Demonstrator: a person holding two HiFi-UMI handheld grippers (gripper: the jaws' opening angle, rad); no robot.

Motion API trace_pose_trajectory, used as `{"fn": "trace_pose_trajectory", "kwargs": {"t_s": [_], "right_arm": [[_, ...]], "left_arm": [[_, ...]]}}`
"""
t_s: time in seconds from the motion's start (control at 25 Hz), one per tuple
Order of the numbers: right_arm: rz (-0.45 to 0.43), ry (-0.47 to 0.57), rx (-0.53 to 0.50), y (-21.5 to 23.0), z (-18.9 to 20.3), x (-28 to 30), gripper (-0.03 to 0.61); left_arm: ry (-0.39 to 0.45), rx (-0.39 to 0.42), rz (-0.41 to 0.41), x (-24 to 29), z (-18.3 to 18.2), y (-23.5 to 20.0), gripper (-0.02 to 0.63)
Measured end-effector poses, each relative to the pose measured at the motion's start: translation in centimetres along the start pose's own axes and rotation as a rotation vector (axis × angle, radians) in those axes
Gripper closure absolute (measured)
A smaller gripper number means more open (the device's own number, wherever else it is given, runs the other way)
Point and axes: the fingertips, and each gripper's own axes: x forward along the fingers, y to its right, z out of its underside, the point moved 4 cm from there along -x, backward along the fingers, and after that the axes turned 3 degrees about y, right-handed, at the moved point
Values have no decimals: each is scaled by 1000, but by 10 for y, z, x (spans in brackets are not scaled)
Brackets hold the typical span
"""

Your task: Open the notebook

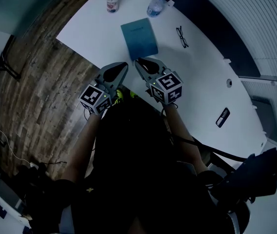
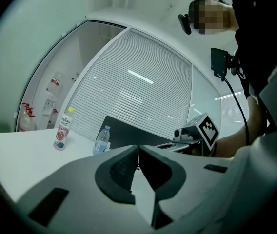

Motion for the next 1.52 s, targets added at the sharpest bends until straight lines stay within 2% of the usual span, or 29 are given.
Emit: {"fn": "trace_pose_trajectory", "kwargs": {"t_s": [0.24,0.6,0.88,1.12,1.36,1.52], "right_arm": [[-6,-30,18,16,12,11,497],[34,-87,16,46,35,17,450],[78,-150,68,81,62,22,355],[114,-185,76,104,76,28,304],[146,-238,129,126,97,31,247],[157,-267,141,138,108,33,232]], "left_arm": [[-5,-17,-8,12,10,-5,575],[-25,-25,-13,27,38,-17,552],[-51,-64,-20,43,60,-25,531],[-41,-94,-45,55,74,-33,508],[-39,-106,-63,60,87,-39,494],[-35,-119,-85,60,93,-42,492]]}}
